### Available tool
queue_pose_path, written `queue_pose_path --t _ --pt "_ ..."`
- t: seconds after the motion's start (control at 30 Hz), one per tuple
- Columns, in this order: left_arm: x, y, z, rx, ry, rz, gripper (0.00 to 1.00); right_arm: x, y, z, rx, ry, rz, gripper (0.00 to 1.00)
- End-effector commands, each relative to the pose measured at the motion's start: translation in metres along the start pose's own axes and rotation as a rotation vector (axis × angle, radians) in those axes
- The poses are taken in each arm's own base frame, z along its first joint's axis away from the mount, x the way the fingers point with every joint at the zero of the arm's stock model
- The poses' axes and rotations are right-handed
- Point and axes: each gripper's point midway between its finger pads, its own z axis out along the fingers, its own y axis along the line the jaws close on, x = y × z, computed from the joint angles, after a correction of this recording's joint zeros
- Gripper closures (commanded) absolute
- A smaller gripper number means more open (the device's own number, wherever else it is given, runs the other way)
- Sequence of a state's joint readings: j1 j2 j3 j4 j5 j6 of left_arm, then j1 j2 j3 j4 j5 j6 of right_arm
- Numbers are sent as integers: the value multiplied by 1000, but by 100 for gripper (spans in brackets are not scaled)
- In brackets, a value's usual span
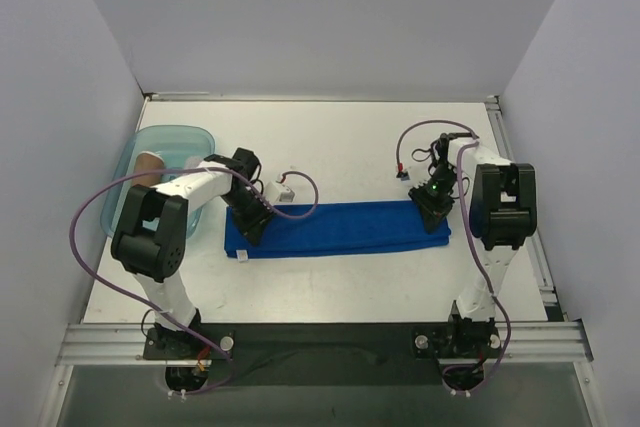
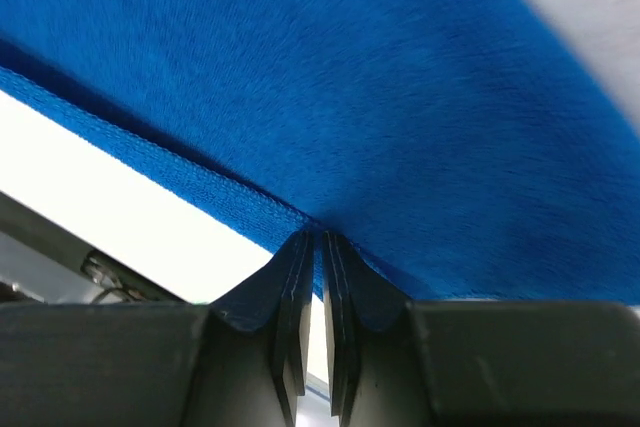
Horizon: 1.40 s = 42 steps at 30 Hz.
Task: Roll the towels
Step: Fold the towel
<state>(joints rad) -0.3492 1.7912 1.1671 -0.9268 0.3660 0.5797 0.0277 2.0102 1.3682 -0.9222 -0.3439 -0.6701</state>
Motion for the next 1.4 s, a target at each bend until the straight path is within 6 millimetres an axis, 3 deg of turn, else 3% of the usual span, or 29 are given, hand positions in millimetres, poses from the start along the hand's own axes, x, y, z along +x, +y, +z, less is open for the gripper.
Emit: queue_pose_path --t 0.0,0.27,0.37,0.53,0.73,0.9,1.0,1.2,1.37 --pt "0 -10 1 7 -13 22 62 19 20 -13 -32 37 -50 89" --pt "26 -35 -4 42 9 37 64 49 46 -18 -108 85 -116 88" --pt "28 -41 -10 37 -11 43 63 51 54 -27 -108 39 -129 82" --pt "19 -38 -21 2 -49 25 60 53 57 -36 -102 -1 -70 81" --pt "2 -23 -27 -27 -123 -71 58 57 28 -41 -122 -66 183 75" --pt "-11 -11 -20 -47 -148 -107 57 35 11 -41 -87 -144 276 72" --pt "-12 8 -21 -111 -158 -163 57 22 -1 -49 -73 -192 328 72" --pt "-25 35 -43 -125 -247 -249 48 24 -33 -64 -65 -263 466 62" --pt "-25 48 -47 -141 -246 -288 44 3 -57 -68 -108 -327 563 62"
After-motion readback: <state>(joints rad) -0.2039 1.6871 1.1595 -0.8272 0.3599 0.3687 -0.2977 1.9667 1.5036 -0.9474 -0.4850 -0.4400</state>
